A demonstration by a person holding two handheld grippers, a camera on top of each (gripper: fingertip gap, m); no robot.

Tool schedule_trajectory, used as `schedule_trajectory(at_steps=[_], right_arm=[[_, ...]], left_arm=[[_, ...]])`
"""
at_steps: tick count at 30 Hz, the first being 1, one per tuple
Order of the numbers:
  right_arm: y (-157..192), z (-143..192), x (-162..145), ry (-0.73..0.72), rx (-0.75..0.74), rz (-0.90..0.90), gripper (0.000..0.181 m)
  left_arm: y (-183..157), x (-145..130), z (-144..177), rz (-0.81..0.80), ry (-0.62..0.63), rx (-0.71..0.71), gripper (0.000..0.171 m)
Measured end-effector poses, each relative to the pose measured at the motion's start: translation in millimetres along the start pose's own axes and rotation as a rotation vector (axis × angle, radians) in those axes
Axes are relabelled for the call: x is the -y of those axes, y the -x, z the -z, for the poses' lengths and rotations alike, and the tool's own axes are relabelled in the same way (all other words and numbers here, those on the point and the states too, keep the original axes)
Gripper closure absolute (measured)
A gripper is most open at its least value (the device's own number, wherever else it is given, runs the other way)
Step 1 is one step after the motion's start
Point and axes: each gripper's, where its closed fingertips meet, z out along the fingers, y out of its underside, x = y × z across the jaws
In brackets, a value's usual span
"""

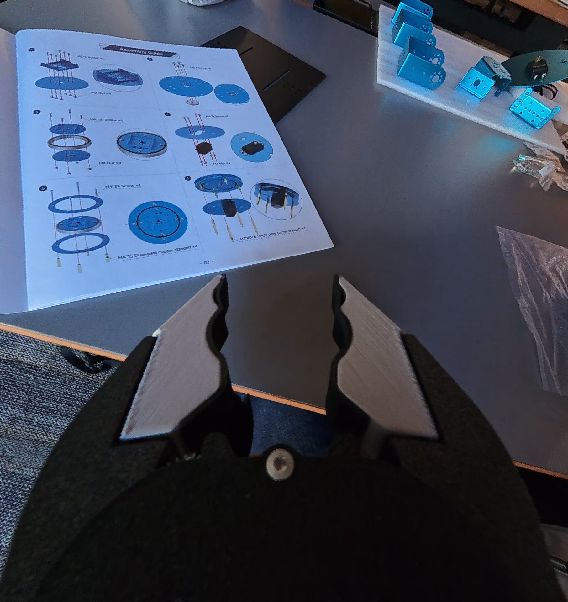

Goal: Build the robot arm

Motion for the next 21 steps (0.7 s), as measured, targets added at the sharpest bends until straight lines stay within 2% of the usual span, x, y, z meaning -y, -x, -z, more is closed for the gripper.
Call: schedule_trajectory(at_steps=[21], right_arm=[[-3.2,-2.9,-4.1,0.022,-0.013,-0.004,0.123]], left_arm=[[3.8,-1.9,-0.1,-0.021,0.003,0.017,0.109]])
